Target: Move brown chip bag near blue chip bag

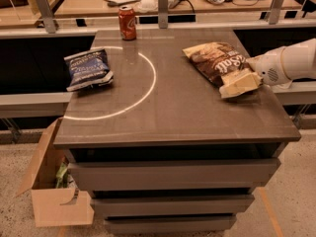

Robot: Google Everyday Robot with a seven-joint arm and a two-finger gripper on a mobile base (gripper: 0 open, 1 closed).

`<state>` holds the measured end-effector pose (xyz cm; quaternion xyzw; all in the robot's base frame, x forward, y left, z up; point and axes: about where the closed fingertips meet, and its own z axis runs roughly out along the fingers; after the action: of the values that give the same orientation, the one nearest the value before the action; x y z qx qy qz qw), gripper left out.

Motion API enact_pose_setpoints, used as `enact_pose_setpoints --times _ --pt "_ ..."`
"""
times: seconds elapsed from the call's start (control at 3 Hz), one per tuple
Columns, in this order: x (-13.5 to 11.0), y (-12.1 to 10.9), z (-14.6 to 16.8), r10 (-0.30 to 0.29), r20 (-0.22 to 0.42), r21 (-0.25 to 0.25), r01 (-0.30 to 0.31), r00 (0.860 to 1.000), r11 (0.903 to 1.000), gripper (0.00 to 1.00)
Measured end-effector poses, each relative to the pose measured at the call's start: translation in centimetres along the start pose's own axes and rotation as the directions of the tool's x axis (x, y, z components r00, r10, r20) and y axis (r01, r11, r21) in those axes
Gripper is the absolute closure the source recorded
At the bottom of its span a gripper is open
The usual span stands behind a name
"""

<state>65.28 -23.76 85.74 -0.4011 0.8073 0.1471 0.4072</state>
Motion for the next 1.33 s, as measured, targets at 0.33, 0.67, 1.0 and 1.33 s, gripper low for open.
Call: enact_pose_setpoints --times 0.33,0.67,1.0,1.33 --pt "-2.0 0.8 0.8 -0.058 0.038 -0.048 0.060 0.998 0.9970 0.64" --pt "-4.8 2.0 1.5 -0.135 0.092 -0.100 0.145 0.986 0.9844 0.87" --pt "-8.9 3.9 2.7 -0.214 0.157 -0.142 0.236 0.964 0.9613 1.00" --pt "-10.9 5.1 3.6 -0.246 0.175 -0.160 0.275 0.953 0.9481 1.00"
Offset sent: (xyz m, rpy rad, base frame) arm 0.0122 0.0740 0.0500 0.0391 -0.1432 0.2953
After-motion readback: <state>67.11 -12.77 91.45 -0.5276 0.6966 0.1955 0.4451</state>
